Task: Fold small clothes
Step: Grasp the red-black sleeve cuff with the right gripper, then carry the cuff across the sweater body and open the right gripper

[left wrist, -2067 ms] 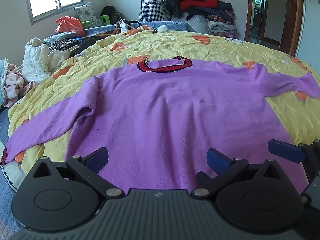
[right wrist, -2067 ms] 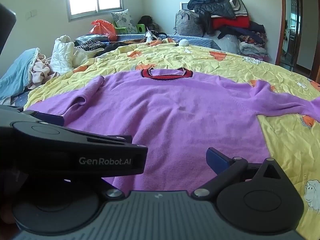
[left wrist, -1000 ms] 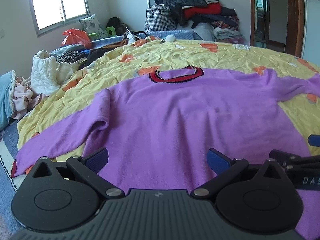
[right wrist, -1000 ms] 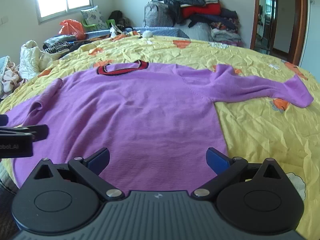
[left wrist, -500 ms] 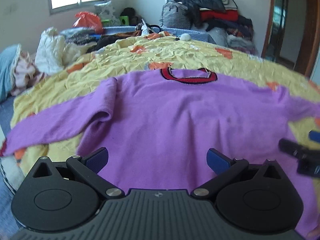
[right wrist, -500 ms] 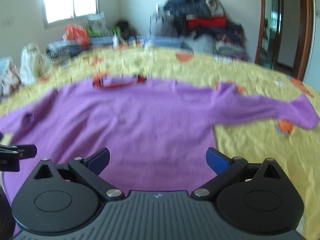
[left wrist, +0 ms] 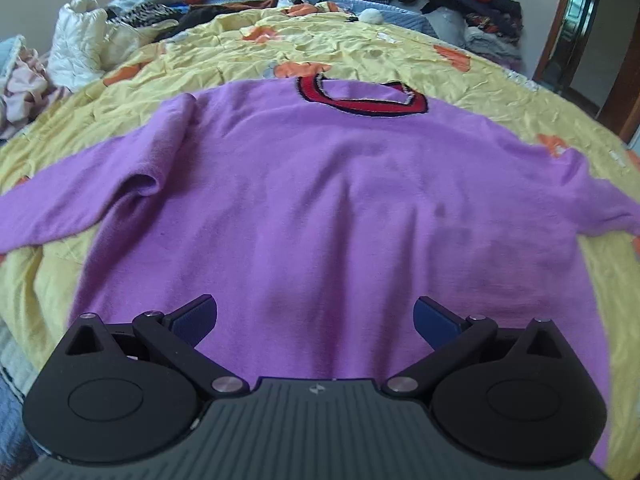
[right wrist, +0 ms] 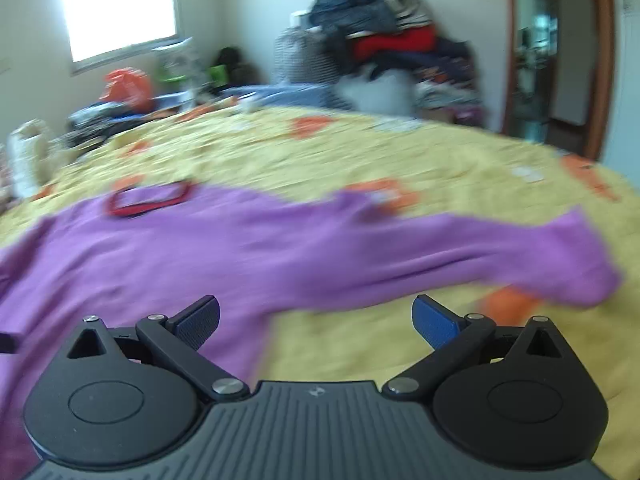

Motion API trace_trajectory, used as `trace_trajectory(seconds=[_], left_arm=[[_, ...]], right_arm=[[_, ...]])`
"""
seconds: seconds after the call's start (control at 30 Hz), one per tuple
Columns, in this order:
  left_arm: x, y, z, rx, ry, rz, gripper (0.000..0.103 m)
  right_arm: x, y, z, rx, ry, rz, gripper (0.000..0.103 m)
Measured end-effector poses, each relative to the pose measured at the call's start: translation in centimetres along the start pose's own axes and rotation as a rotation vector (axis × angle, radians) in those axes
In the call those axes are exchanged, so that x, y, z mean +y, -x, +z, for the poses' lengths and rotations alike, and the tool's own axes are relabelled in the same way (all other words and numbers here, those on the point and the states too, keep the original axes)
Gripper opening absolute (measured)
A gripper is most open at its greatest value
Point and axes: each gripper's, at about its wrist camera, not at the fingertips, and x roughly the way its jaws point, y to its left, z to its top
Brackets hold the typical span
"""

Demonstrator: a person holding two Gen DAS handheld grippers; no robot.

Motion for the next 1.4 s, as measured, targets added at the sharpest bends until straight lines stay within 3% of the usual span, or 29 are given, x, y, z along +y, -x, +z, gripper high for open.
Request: trace_trajectory(seconds=[0.13,0.27,0.4,0.47,0.5,0.53,0.57,0.63,0.7,0.9,1.0,1.1,1.2,1.27,1.3,1.33,1.4], left_arm=[[0.4,-0.9,0.3,0.036,0.008,0.070,0.103],[0.9,-1.9,1.1,0.070,0.053,0.060,0.103],[-0.3,-2.5,1.9,0.062,0.014,0.043,0.103],[-1.2,-2.9,2.1,0.056,-0.019,0.038,0.103],[-1.7,-3.2,2.1,0.055,-0.036,0.030,0.103],[-2.1,-3.6,2.2,0.058,-0.052,0.025,0.103],[-2.5,-4.0,2.2,0.064,-0.067,0.021,0.103],[-3.2,-4.4,2.4,0.075,-0.090,0.014,0.103],[-3.7,-4.5,2.5,0.078,-0.108,0.009,0.103],[-3.8,-3.2,2.2,0.058,-0.132,-0.011,0.103],[-3.5,-2.9,1.9,0.060,-0.131,-0.018,0.103],[-3.1,-2.7,1.5,0.068,-0.122,-0.025,0.103],[-3.1,-2.7,0.9,0.083,-0.129,-0.037,0.103],[-3.3,-2.7,0.8,0.088,-0.153,-0.039,0.103],[-3.5,-2.6,0.8,0.084,-0.168,-0.032,0.103],[-3.8,-2.6,0.9,0.078,-0.184,-0.020,0.103],[-4.2,-2.7,1.1,0.068,-0.200,0.001,0.103]], right_arm=[[-11.5,-0.6,0.8,0.028,-0.180,-0.077,0.103],[-21.9,-1.8,-0.6,0.042,-0.559,0.040,0.103],[-25.1,-4.3,-1.6,0.065,-0.712,0.096,0.103],[-25.5,-5.1,-1.9,0.036,-0.772,0.131,0.097],[-25.4,-5.6,-1.9,0.031,-0.784,0.157,0.084],[-25.7,-6.0,-2.0,0.035,-0.807,0.154,0.041],[-26.1,-6.7,-2.3,0.058,-0.852,0.154,0.023],[-26.7,-7.8,-3.0,0.038,-0.907,0.224,0.006],[-26.4,-7.2,-3.4,-0.002,-0.943,0.208,0.004],[-25.3,-1.7,0.0,-0.136,-0.785,0.059,0.004],[-26.1,1.7,2.2,-0.179,-0.720,0.028,0.004],[-26.2,2.8,2.8,-0.082,-0.618,-0.055,0.004],[-26.7,2.4,-0.4,0.019,-0.613,-0.155,0.006],[-28.5,2.1,-3.2,0.080,-0.736,-0.159,0.030],[-29.3,2.5,-4.7,0.065,-0.811,-0.158,0.059],[-30.0,3.3,-6.0,0.013,-0.877,-0.141,0.076],[-31.4,4.4,-8.2,-0.073,-0.995,-0.066,0.076]])
